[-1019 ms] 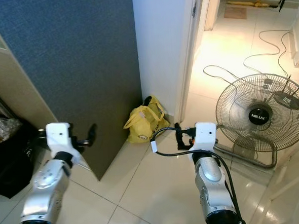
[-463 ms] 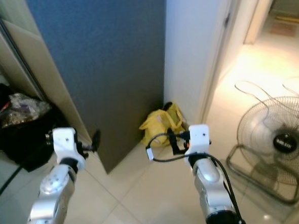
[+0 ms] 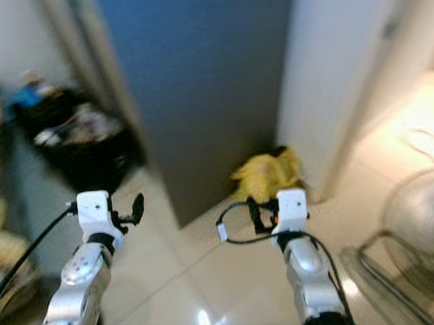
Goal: Clean up the room
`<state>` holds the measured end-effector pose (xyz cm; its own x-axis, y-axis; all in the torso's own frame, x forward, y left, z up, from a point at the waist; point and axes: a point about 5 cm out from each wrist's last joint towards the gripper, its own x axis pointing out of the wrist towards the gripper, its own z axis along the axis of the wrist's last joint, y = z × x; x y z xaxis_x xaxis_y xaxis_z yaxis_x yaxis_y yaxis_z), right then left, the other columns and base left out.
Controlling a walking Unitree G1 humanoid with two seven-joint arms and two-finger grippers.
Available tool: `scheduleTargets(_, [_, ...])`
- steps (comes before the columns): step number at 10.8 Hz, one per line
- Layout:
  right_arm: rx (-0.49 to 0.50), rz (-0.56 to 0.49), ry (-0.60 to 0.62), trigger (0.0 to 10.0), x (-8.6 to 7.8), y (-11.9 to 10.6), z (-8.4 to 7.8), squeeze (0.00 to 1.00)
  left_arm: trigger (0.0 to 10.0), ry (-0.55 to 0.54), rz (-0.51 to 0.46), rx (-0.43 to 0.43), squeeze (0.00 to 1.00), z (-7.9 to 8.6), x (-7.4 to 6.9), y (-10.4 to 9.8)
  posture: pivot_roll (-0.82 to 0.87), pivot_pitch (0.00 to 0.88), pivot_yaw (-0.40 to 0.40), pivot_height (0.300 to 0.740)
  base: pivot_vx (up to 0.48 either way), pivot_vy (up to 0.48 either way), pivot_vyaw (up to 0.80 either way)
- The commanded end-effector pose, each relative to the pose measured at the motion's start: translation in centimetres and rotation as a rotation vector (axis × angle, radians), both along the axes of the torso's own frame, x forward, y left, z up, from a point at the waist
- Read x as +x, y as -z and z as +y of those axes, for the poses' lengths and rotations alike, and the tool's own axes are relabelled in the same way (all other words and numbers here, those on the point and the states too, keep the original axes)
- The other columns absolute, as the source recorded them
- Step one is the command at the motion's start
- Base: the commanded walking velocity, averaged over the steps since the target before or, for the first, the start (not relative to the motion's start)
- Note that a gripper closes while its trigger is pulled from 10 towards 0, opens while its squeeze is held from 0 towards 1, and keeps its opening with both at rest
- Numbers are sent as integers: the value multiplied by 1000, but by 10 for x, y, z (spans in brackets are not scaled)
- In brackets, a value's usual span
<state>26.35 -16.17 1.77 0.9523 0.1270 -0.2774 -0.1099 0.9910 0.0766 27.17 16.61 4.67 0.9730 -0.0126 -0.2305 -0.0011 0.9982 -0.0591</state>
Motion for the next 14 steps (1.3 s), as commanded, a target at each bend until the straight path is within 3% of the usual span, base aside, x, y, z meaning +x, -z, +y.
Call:
scheduleTargets(1, [3, 3, 10, 10000, 1, 1, 0, 0, 10000, -32, 16, 7, 0, 7, 1, 1, -182, 0, 63, 740, 0, 428, 0])
scheduleTargets(5, [8, -1, 19, 10000, 3, 1, -7, 0, 10000, -59, 38, -9, 0, 7, 1, 4, -179, 0, 56, 740, -126, 419, 256])
scheduleTargets(11, [-28, 20, -41, 10000, 1, 8, 1, 0, 10000, -24, 18, 18, 0, -2, 9, 1, -193, 0, 64, 740, -282, 390, 475])
scheduleTargets(12, [-116, 46, -77, 10000, -14, 22, -7, 0, 10000, -15, 32, 57, 0, -3, 9, 5, -198, 0, 72, 740, 0, 0, 0])
scheduleTargets(14, [-128, 141, -28, 10000, -48, 47, -32, 0, 10000, 10, -3, 126, 0, -3, 11, 0, -193, 0, 63, 740, 0, 0, 0])
